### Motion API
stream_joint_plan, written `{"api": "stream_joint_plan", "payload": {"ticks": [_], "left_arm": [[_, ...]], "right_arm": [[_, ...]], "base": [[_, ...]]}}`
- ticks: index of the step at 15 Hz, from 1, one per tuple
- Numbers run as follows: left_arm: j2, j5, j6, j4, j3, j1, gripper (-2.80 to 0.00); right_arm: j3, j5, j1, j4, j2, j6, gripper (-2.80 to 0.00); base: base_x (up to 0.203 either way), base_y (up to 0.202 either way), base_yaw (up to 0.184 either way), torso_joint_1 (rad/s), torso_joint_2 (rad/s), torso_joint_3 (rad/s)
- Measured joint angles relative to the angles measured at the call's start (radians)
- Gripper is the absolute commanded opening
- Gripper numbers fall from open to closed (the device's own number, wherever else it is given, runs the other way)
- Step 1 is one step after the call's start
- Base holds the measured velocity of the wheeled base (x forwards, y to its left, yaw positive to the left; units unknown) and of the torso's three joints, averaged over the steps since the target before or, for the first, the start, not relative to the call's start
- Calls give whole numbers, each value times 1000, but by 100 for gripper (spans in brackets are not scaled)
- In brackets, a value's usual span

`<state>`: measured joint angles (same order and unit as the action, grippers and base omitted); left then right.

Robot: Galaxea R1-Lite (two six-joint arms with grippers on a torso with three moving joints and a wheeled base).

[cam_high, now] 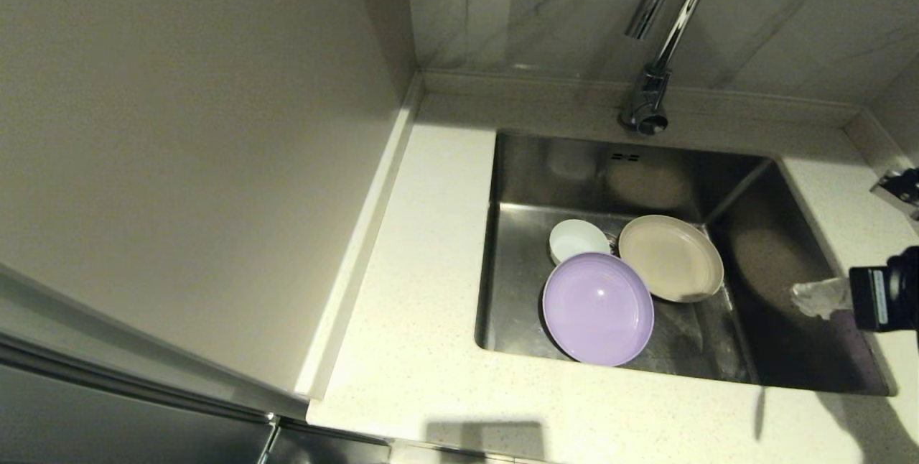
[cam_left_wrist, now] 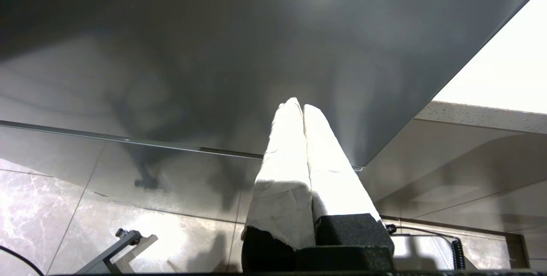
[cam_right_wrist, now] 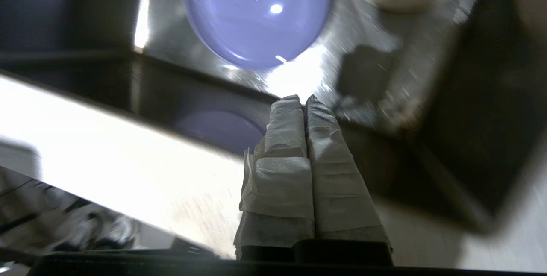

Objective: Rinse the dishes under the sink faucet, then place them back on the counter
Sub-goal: Put a bowl back to the table from the sink

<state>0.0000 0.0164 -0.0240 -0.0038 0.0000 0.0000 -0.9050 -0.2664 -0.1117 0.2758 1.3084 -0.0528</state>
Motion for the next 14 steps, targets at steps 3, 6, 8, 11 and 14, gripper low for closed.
{"api": "stream_joint_plan", "payload": {"ticks": [3, 6, 8, 11, 14], "left_arm": [[0, 0, 0, 0, 0, 0, -280], [0, 0, 0, 0, 0, 0, -280], [0, 0, 0, 0, 0, 0, -280], [0, 0, 0, 0, 0, 0, -280], [0, 0, 0, 0, 0, 0, -280]], "right_arm": [[175, 35, -11, -74, -196, -3, -280], [344, 40, -2, -200, -398, -4, -280], [449, 43, 20, -278, -531, -5, -280], [599, 44, 44, -355, -720, -12, -280], [702, 45, 60, -371, -866, -41, -280]], "base": [[0, 0, 0, 0, 0, 0], [0, 0, 0, 0, 0, 0], [0, 0, 0, 0, 0, 0], [0, 0, 0, 0, 0, 0], [0, 0, 0, 0, 0, 0]]}}
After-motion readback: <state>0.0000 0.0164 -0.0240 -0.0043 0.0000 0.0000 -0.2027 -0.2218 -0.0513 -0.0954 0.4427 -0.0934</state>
